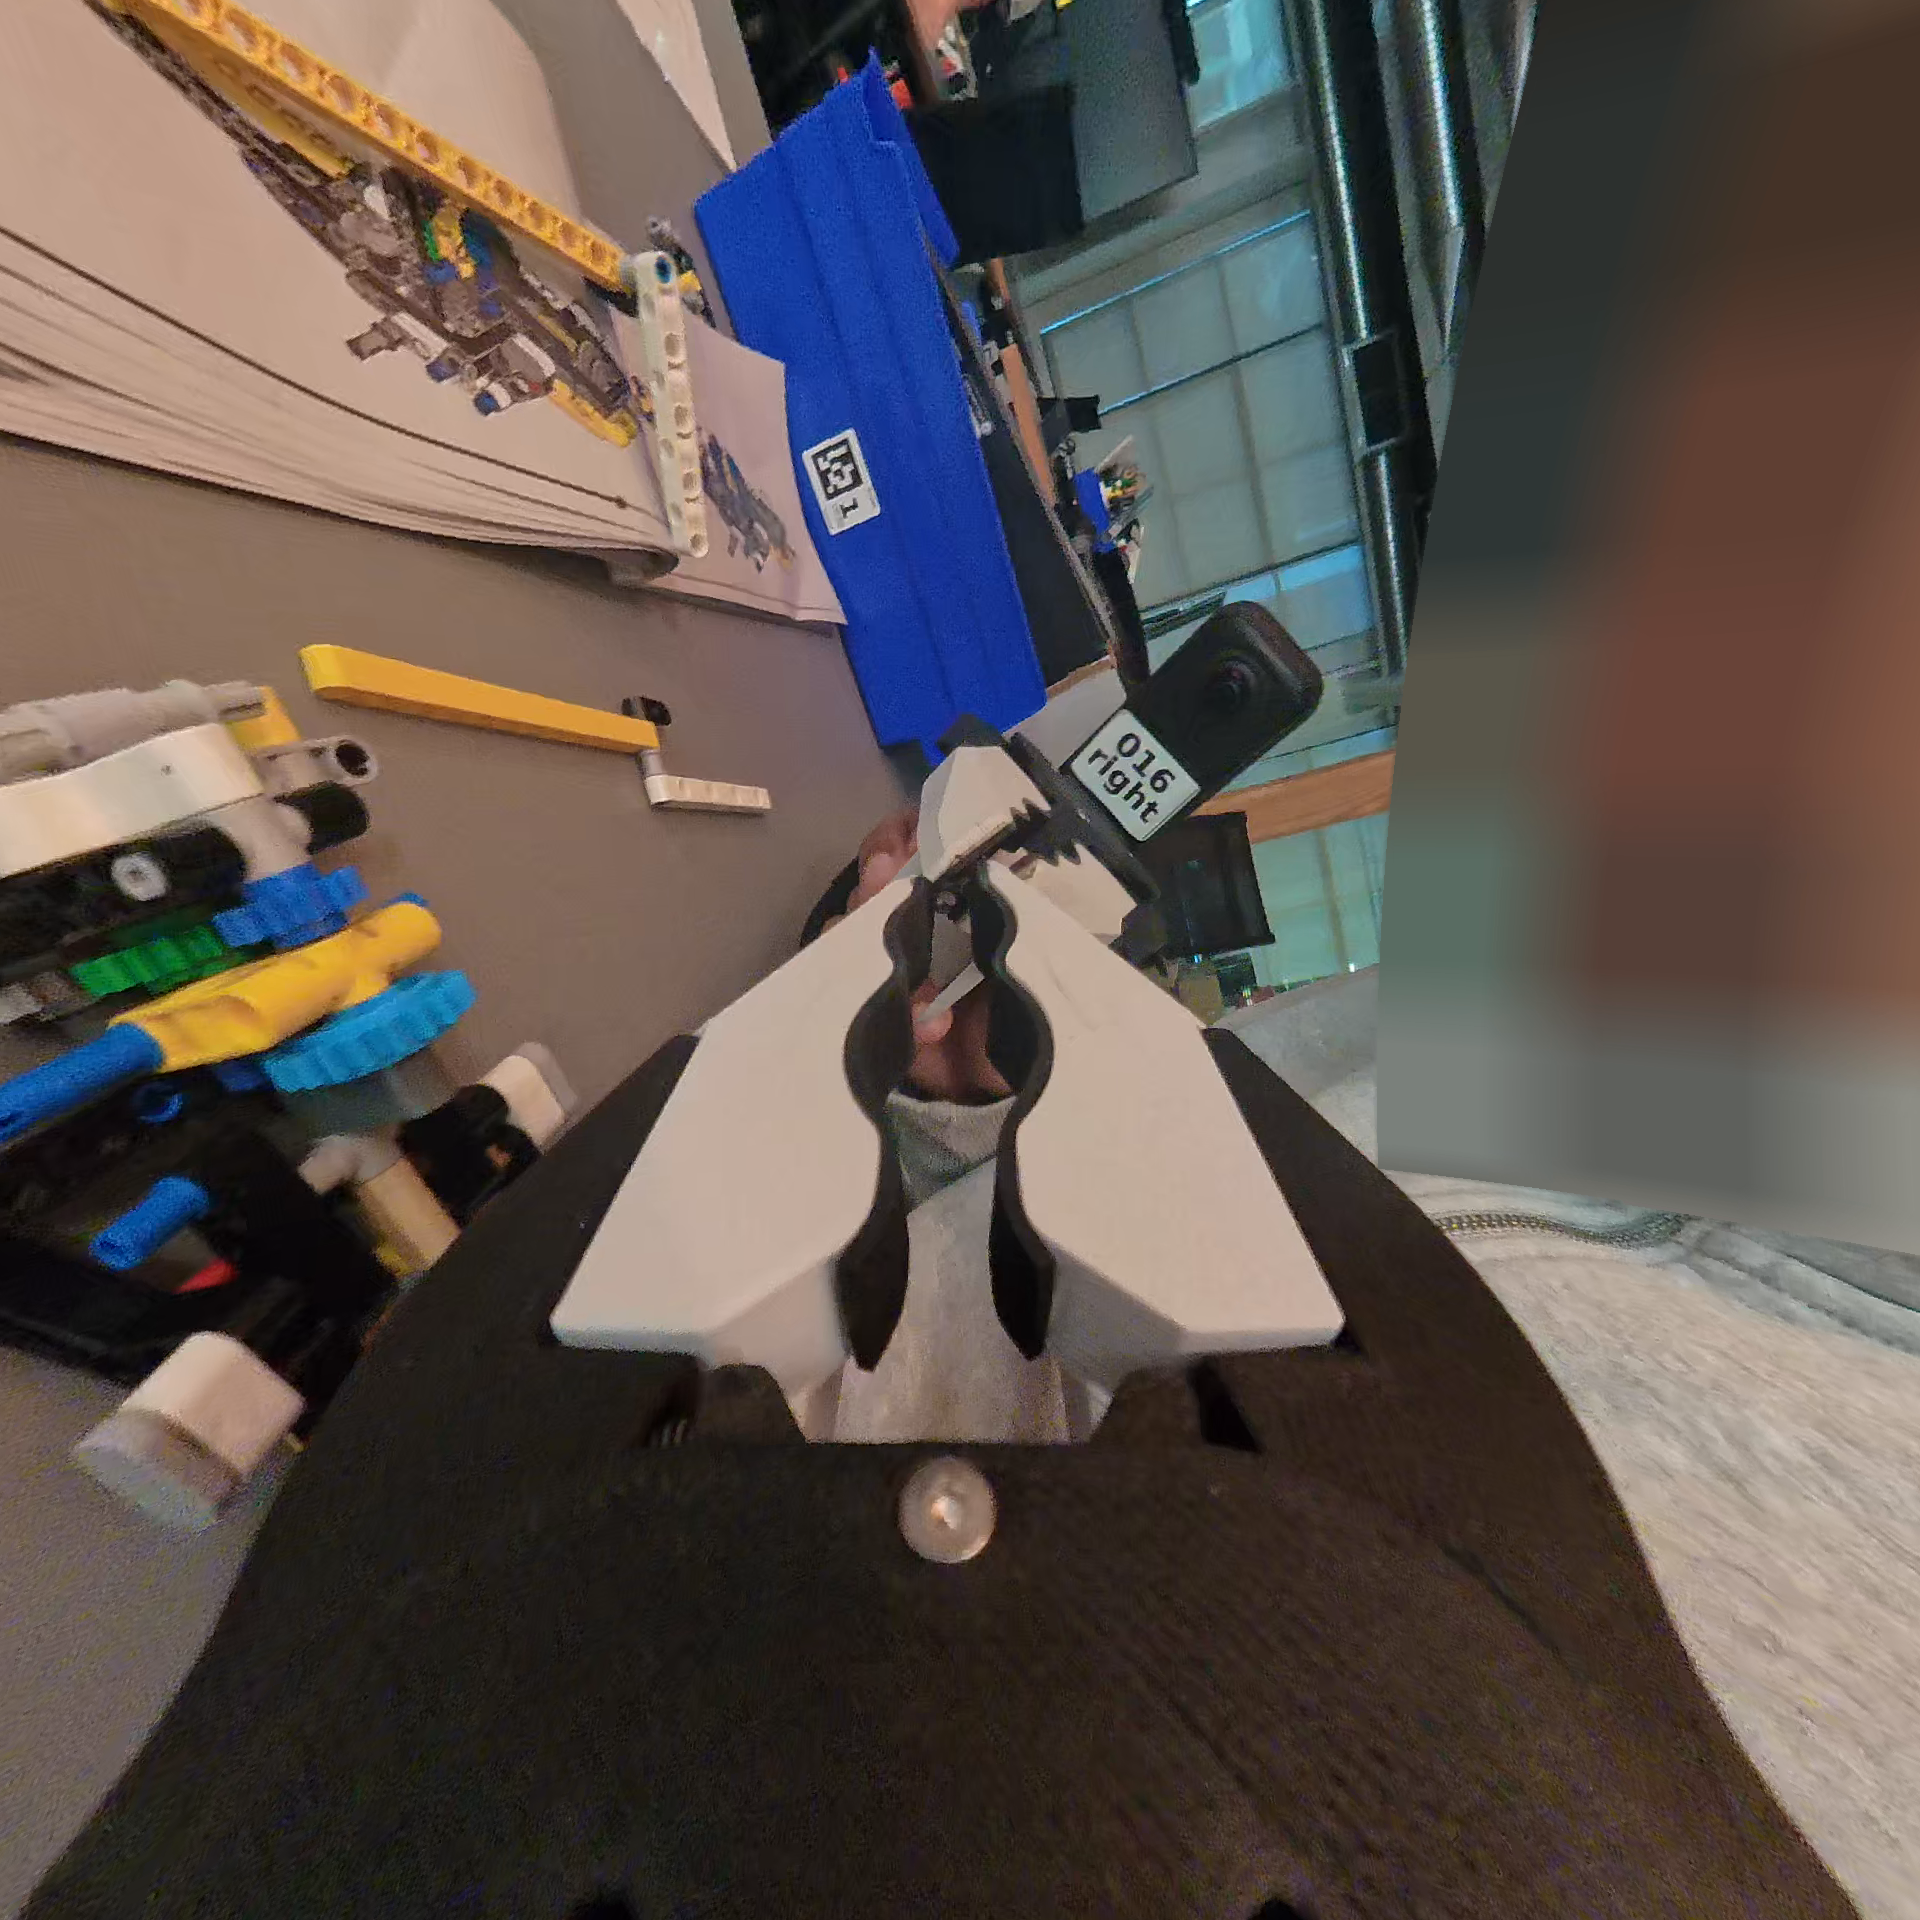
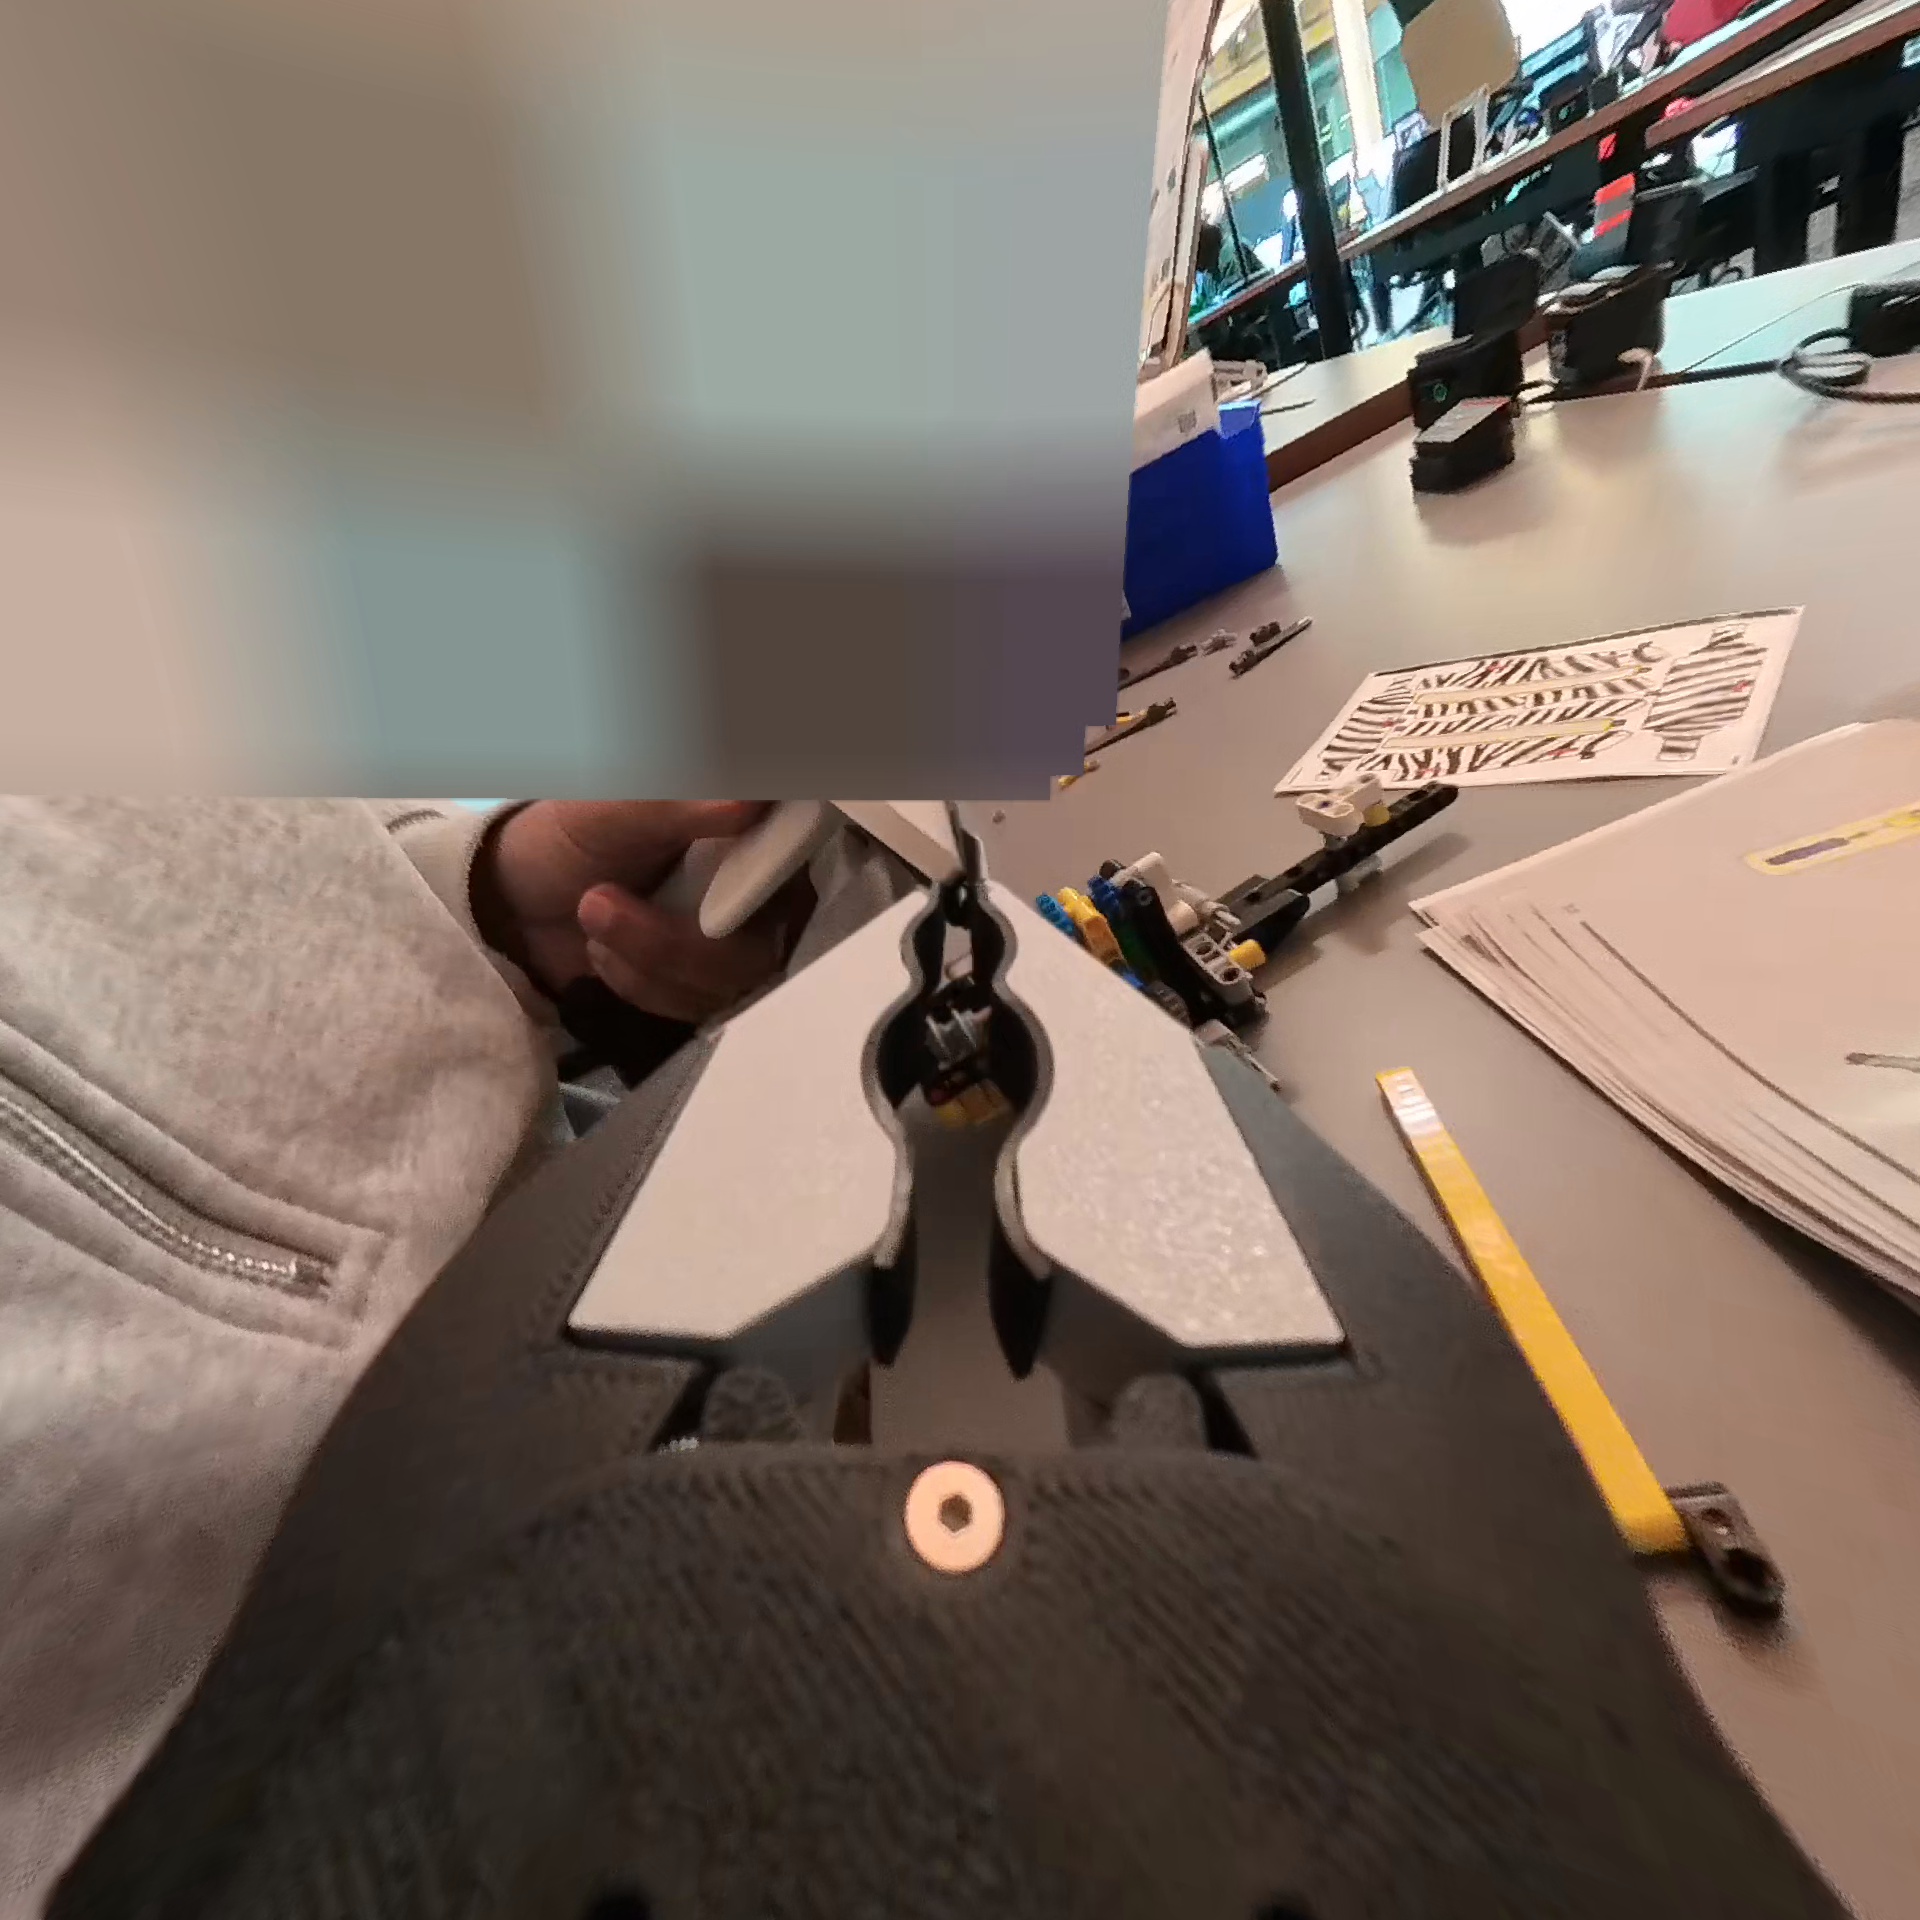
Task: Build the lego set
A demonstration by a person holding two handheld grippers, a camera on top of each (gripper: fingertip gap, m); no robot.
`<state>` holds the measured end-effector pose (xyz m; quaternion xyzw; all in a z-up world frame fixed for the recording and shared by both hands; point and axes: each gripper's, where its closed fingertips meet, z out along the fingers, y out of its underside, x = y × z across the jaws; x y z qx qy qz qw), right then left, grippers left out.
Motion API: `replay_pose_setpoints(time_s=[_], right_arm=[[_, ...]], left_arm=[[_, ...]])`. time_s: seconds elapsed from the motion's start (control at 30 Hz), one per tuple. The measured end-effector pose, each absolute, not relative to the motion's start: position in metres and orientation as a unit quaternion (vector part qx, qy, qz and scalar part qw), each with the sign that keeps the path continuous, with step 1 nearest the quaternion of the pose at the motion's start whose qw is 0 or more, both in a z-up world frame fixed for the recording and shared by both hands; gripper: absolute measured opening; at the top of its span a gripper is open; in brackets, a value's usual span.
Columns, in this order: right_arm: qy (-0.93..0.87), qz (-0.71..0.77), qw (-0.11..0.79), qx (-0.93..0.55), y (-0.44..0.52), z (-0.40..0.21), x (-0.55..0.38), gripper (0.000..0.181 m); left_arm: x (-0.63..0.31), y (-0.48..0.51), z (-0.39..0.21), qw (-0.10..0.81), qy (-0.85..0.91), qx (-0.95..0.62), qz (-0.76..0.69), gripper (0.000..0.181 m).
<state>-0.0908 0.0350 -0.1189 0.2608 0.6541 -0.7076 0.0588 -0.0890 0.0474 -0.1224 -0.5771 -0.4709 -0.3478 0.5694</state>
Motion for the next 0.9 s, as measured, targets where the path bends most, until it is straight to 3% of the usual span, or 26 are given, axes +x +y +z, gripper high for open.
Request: replay_pose_setpoints(time_s=[0.03,0.4,0.67,0.77,0.9], right_arm=[[0.662,-0.703,0.053,0.255,0.034,-0.121,-0.090,0.001],[0.761,-0.624,-0.121,0.132,0.018,-0.139,-0.086,0.002],[0.788,-0.596,-0.133,0.077,0.017,-0.142,-0.086,0.009],[0.794,-0.595,-0.118,0.051,0.018,-0.142,-0.081,0.020],[0.788,-0.603,-0.115,0.050,0.017,-0.139,-0.083,0.018]], left_arm=[[-0.089,0.046,-0.125,0.565,-0.472,-0.580,-0.349,0.005],[-0.085,0.030,-0.139,0.537,-0.482,-0.560,-0.407,0.004],[-0.084,0.029,-0.141,0.535,-0.478,-0.549,-0.428,0.003],[-0.087,0.026,-0.141,0.539,-0.484,-0.539,-0.431,0.003],[-0.083,0.032,-0.139,0.534,-0.475,-0.544,-0.439,0.003]])
